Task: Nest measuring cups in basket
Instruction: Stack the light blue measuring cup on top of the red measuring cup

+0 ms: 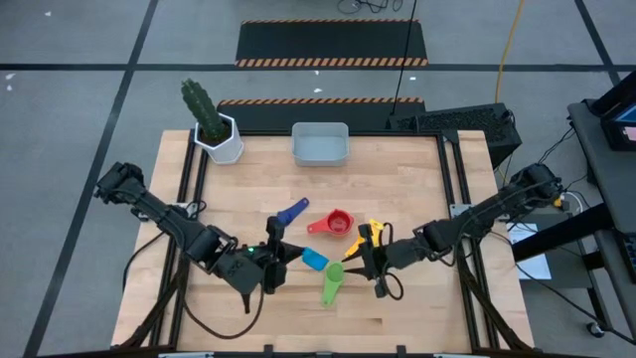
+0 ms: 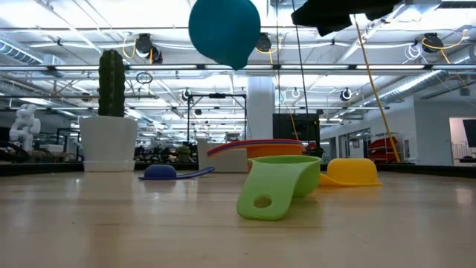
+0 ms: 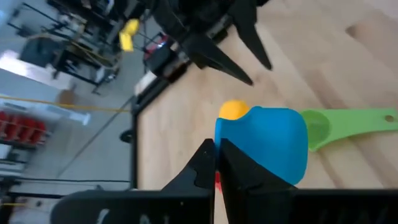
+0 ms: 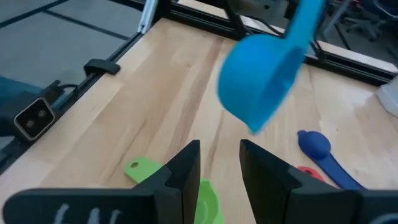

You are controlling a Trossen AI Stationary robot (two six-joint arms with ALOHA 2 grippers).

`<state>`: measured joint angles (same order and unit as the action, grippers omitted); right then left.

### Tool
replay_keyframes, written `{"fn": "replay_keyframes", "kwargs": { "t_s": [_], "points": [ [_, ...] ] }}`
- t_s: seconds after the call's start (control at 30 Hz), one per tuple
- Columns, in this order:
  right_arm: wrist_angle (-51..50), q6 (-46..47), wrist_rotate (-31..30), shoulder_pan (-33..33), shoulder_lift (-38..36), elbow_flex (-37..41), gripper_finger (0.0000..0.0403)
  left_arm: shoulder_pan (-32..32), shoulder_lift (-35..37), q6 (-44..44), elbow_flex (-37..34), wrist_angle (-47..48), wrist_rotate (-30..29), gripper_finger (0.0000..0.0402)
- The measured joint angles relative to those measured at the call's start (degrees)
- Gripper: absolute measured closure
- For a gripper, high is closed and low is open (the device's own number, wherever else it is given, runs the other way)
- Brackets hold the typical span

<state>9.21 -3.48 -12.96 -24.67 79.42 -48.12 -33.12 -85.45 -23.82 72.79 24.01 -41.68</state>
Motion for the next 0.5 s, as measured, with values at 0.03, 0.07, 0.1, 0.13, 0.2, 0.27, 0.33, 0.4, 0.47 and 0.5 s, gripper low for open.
{"fn": "replay_keyframes", "kwargs": {
  "t_s": [0.03,0.07,0.1,0.13,0.2,0.27,0.33,0.4,0.47,0.5],
  "points": [
    [0.0,-0.6,1.4,0.8,0.0,0.0,0.0295,-0.2,-0.1,-0.9,0.0,-0.4,-0.6,0.0397],
    [0.0,-1.1,2.9,1.6,0.0,0.0,0.0295,-0.3,-0.1,-1.7,0.0,-0.7,-0.9,0.0397],
    [0.0,-1.6,4.1,2.4,0.0,0.0,0.0294,-0.5,-0.1,-2.4,0.0,-1.1,-1.0,0.0397],
    [0.0,-2.0,5.0,3.1,0.0,0.0,0.0291,-0.7,-0.1,-2.8,0.0,-1.7,-1.0,0.0397],
    [0.0,-3.3,6.2,4.5,0.0,0.0,0.0281,-0.9,-0.1,-2.6,0.0,-1.8,-1.1,0.0397],
    [0.0,-4.4,7.1,5.7,0.0,0.0,0.0265,-1.2,-0.1,-0.3,0.0,-1.7,-3.0,0.0397],
    [0.0,-5.0,7.2,6.6,0.0,0.0,0.0246,-1.6,0.0,0.9,-0.5,-1.9,-5.7,0.0397],
    [0.0,-5.4,7.2,7.2,0.0,0.0,0.0226,-1.9,-0.1,-1.0,-1.1,-1.9,-6.8,0.0397],
    [0.2,-6.3,7.2,7.6,0.0,0.0,0.0208,-1.9,-0.1,-1.6,-1.4,-1.8,-6.8,0.0397],
    [0.5,-6.8,7.2,7.8,0.0,0.0,0.0201,-1.9,-0.1,-1.6,-1.4,-2.0,-6.9,0.0397]
  ]
}}
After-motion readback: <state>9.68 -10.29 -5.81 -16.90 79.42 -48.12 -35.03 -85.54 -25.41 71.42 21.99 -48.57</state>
